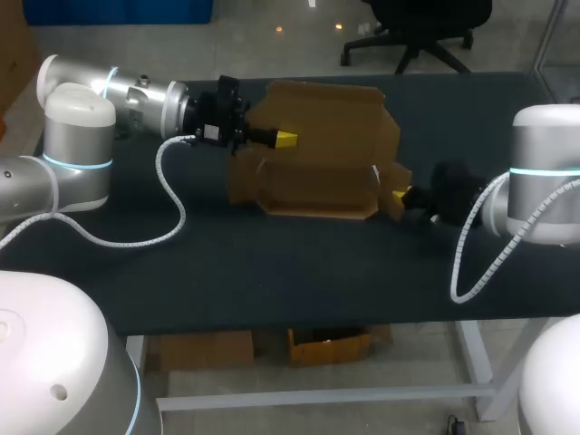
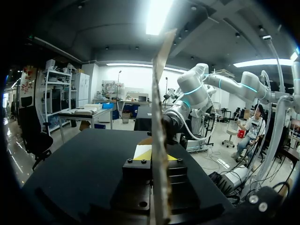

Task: Assemble the packaging by folding the flat box into shape, placing the metal phone stand inside, and closing the box properly

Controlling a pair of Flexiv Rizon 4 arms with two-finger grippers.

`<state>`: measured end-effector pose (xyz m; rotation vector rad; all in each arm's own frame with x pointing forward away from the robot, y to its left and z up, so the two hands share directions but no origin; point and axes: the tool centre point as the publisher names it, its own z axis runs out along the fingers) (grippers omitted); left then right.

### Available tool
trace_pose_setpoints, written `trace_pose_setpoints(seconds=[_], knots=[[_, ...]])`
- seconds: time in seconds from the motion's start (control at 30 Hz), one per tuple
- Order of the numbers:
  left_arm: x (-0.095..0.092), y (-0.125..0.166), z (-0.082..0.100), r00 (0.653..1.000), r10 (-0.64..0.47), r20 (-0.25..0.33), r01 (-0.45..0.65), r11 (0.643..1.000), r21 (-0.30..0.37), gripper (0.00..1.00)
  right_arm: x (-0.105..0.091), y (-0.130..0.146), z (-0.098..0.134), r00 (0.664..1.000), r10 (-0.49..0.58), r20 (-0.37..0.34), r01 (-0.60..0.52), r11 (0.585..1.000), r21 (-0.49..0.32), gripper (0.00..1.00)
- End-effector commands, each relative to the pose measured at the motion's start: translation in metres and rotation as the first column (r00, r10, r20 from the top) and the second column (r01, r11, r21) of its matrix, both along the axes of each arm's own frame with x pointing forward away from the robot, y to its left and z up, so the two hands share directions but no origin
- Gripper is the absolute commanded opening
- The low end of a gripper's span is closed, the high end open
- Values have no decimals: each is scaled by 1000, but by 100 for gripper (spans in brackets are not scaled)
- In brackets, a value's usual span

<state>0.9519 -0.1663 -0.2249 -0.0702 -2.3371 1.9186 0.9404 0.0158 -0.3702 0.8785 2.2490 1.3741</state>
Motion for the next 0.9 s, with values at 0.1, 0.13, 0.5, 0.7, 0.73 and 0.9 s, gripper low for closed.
trace_pose_setpoints(seconds=[0.1,0.13,0.5,0.7,0.73,0.9], knots=[[-1,-1,-2,1000,0,1,0,1000,0,0,-2,11,-5,999,-53,12,53,999,-6,0],[-1,-1,-2,1000,0,1,0,1000,0,0,-3,11,-5,998,-59,12,59,998,-4,0],[-1,-1,-2,1000,0,1,0,1000,0,0,-8,13,-6,985,-171,19,170,985,26,0],[-1,-1,-2,1000,0,1,0,1000,0,0,-9,15,-8,976,-217,10,216,976,36,0],[-1,-1,-2,1000,0,1,0,1000,0,0,-9,15,-8,976,-220,10,219,975,35,0],[-1,-1,-2,1000,0,1,0,1000,0,0,-9,17,-9,970,-244,6,244,969,40,0]])
